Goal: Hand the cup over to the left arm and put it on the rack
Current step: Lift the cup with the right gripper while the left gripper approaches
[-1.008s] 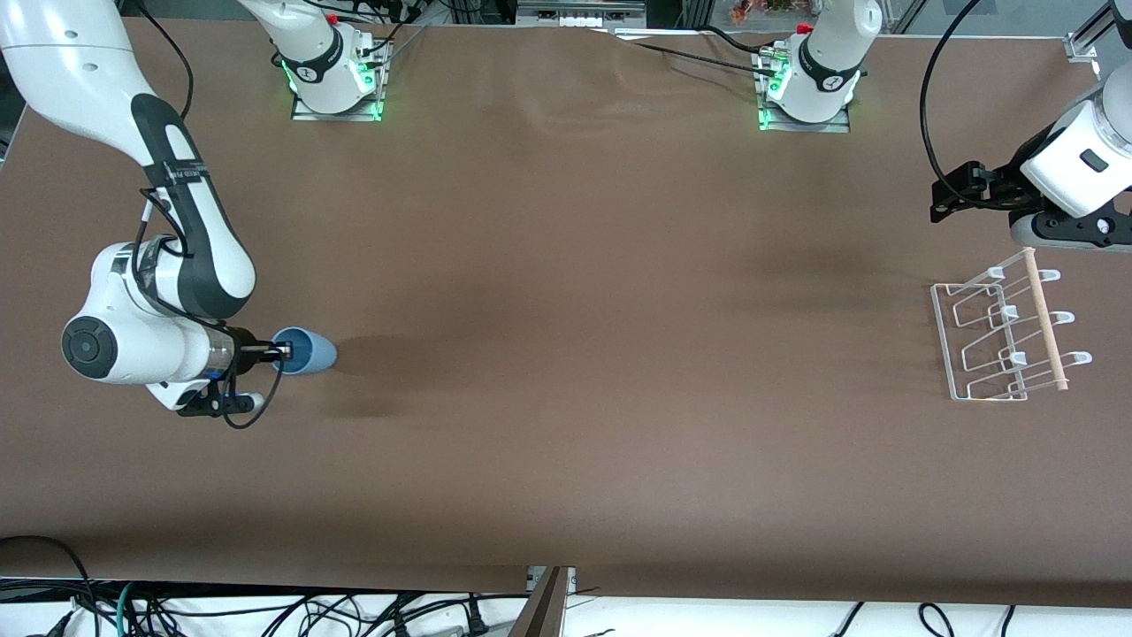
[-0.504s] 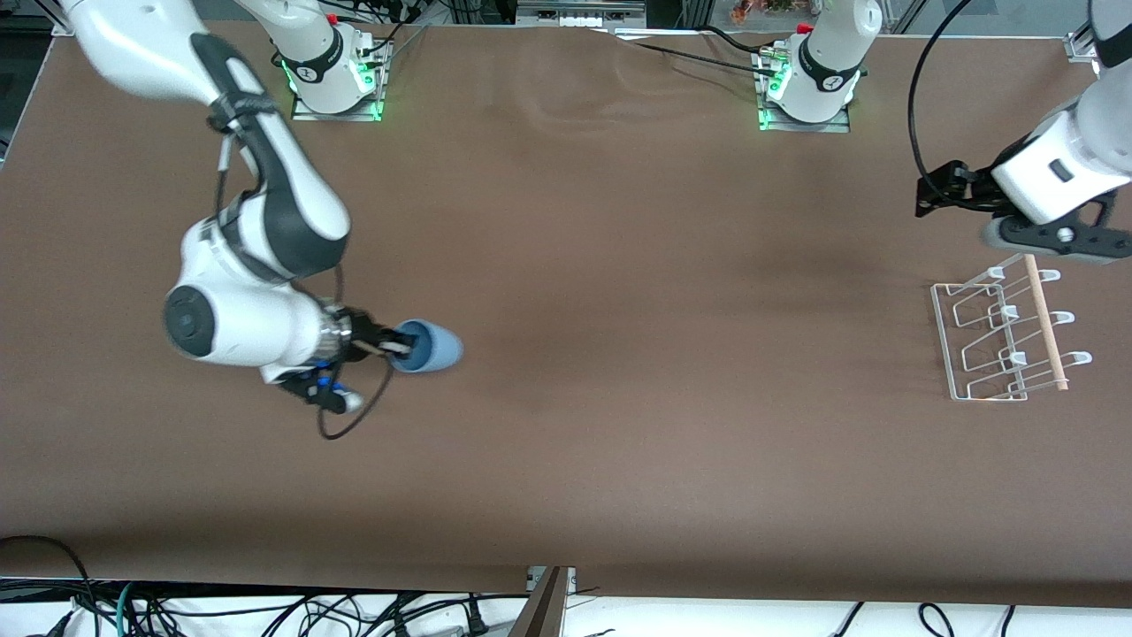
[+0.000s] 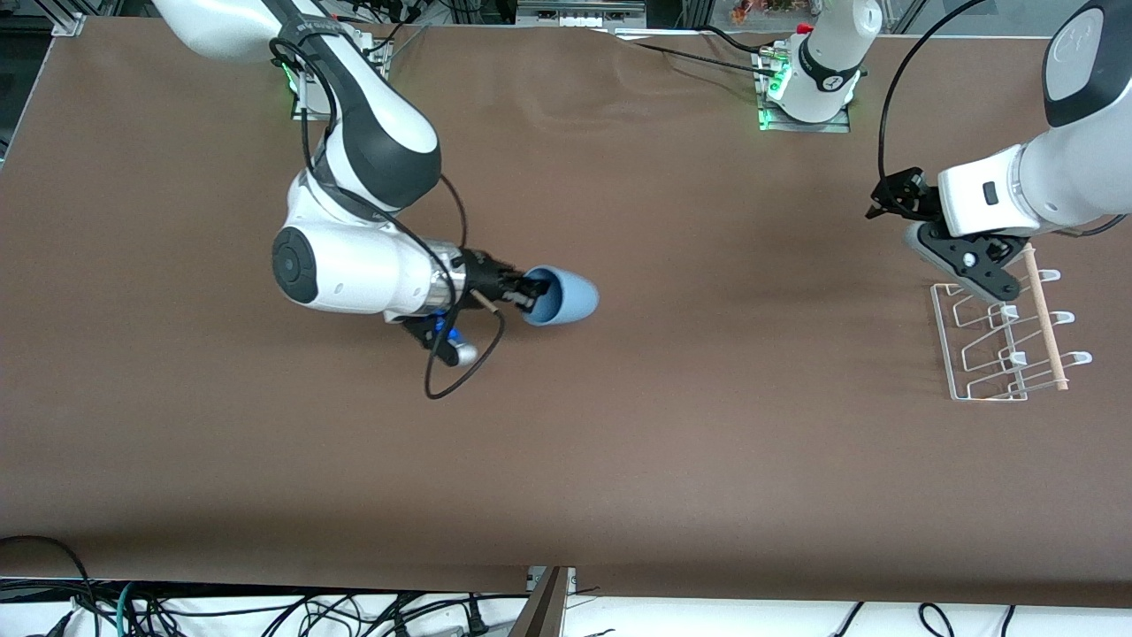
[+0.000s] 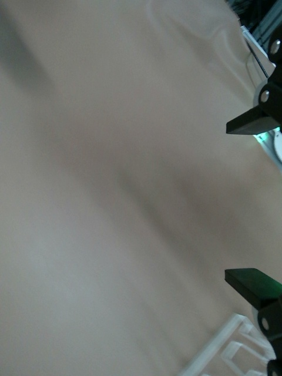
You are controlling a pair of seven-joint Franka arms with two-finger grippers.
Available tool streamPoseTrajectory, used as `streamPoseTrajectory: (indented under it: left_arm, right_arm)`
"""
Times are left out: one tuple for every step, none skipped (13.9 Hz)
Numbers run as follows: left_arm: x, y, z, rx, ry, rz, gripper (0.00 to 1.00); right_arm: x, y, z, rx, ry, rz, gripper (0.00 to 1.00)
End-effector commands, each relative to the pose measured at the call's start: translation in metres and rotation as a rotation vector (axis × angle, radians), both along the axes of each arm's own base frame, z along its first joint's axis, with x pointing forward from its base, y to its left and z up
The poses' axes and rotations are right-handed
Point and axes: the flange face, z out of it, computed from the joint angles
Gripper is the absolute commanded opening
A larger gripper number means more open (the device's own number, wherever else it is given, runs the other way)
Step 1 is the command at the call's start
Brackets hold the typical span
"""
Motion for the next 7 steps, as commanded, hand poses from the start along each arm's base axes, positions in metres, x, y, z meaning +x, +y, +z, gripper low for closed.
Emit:
streamPoseTrajectory:
  left_arm:
    - [0.016, -0.010, -0.017, -0.186, -0.028, -0.193, 1.00]
    - [0.018, -0.021, -0.020, -0.224, -0.047, -0.241, 1.00]
    - [0.016, -0.049, -0.023, -0.265, -0.062, -0.308, 1.00]
    - [0.018, -0.066, -0.031, -0.303, -0.075, -0.353, 1.00]
    - [0.019, -0.084, -0.037, -0.367, -0.083, -0.388, 1.00]
    - [0.024, -0.098, -0.053, -0.445, -0.092, -0.426, 1.00]
    - [0.028, -0.112, -0.065, -0.515, -0.117, -0.479, 1.00]
  right_arm:
    - [-0.012, 0.026, 0.012, 0.090, 0.065, -0.018, 0.00]
    - [-0.017, 0.037, 0.019, 0.117, 0.075, -0.015, 0.00]
    - [-0.023, 0.048, 0.025, 0.136, 0.094, -0.019, 0.00]
    - [-0.029, 0.059, 0.028, 0.143, 0.092, -0.035, 0.00]
    - [-0.032, 0.067, 0.029, 0.146, 0.084, -0.054, 0.00]
    - [-0.034, 0.073, 0.031, 0.151, 0.072, -0.064, 0.00]
    - [-0.034, 0.075, 0.032, 0.155, 0.062, -0.074, 0.00]
